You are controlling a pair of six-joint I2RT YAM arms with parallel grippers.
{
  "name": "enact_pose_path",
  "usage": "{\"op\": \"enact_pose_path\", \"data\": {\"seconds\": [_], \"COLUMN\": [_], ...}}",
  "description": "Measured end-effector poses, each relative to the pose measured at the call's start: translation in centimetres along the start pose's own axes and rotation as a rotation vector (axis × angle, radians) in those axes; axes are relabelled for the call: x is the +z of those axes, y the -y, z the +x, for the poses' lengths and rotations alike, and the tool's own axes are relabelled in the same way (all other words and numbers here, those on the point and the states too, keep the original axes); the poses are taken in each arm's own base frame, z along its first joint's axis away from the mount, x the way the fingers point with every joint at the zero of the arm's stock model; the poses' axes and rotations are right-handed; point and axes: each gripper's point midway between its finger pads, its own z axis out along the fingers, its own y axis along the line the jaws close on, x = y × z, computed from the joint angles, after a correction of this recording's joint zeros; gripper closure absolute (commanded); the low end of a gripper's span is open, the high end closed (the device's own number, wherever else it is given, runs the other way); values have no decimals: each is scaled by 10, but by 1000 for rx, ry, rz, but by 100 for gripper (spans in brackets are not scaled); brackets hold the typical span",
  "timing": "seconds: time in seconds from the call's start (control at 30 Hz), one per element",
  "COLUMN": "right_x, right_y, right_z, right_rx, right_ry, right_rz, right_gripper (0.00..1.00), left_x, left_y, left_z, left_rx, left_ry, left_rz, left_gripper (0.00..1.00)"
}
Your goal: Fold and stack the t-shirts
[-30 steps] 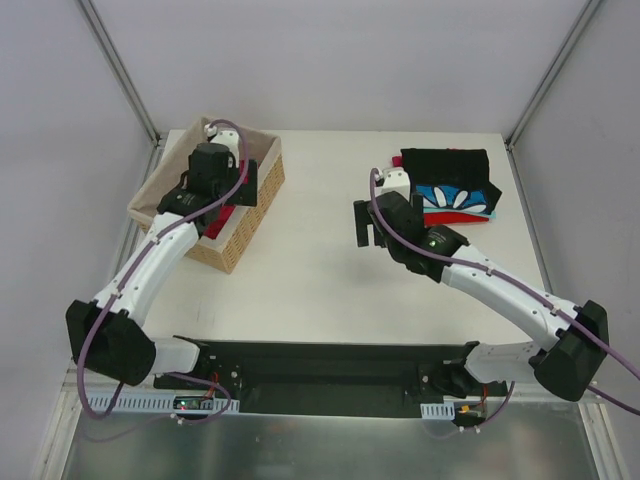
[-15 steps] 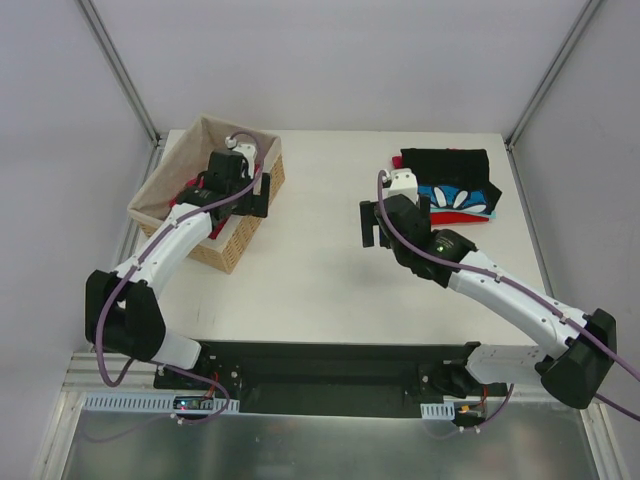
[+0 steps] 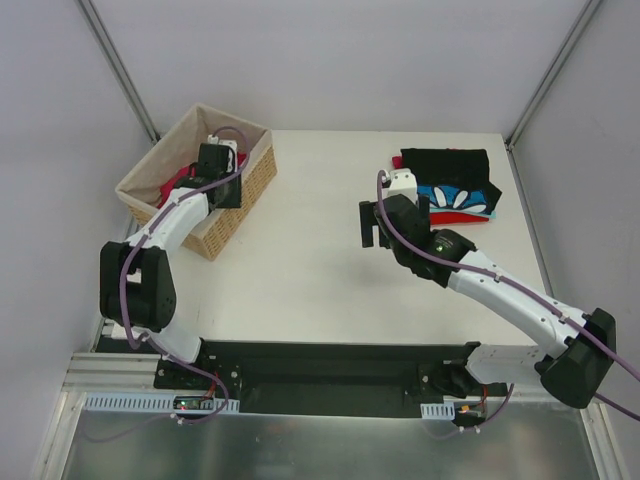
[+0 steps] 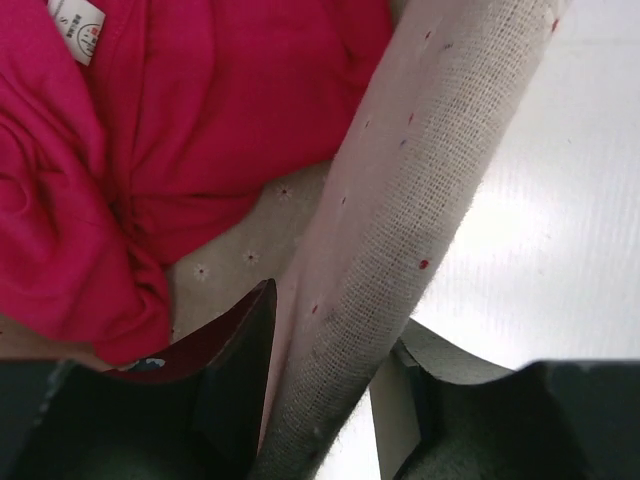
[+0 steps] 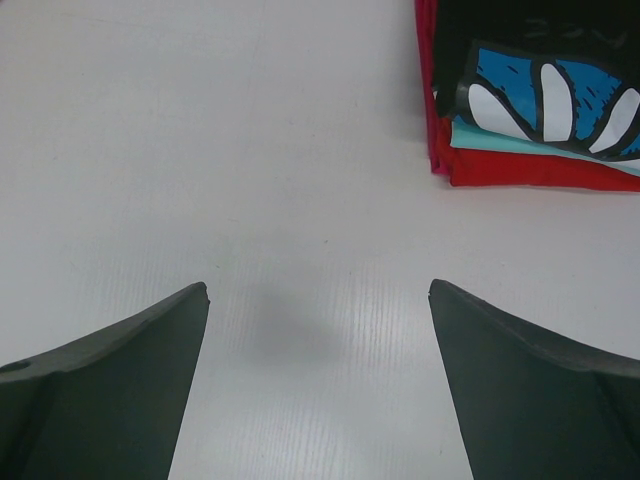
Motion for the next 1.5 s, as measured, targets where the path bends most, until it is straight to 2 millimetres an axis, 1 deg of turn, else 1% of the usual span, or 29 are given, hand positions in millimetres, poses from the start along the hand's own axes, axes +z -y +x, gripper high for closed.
{"op": "enact_pose_path", "data": {"seconds": [0.1,0.23,0.47,0.73,0.97,1.03,1.13,1.17,1.2,1.23,1.27,1.37,1.5], "right_x": [1,4,5,15,16,17,18,18,19,19,19,19,25], "right_y": [-1,-4,-7,-11,-12,-12,-12,-12,-12,-12,-12,-10,-7], "right_z": [2,5,6,14,15,16,18,18,18,18,18,18,16], "right_rx": [0,-5,-6,-24,-27,-29,-33,-33,-34,-34,-34,-36,-47], "right_ry": [-6,-18,-26,-50,-54,-56,-61,-62,-63,-63,-62,-59,-65], "right_rz": [-2,-8,-18,-9,-7,-6,-4,-3,-3,-3,-1,10,44], "right_gripper": [3,3,3,3,3,3,3,3,3,4,3,3,3], "left_x": [8,20,41,59,73,76,79,80,80,82,82,82,75], "left_y": [-16,-32,-55,-79,-114,-116,-117,-118,-118,-118,-118,-125,-135], "left_z": [-10,-25,-49,-70,-88,-94,-98,-99,-101,-102,-104,-107,-120], "left_rx": [-22,-43,-77,-166,-256,-268,-280,-283,-287,-291,-296,-312,-336], "left_ry": [3,8,17,12,28,39,40,39,39,38,39,40,75], "left_rz": [-28,-57,-112,-183,-232,-234,-242,-245,-248,-249,-250,-258,-238], "left_gripper": [100,100,100,100,100,100,100,90,52,11,1,1,1]}}
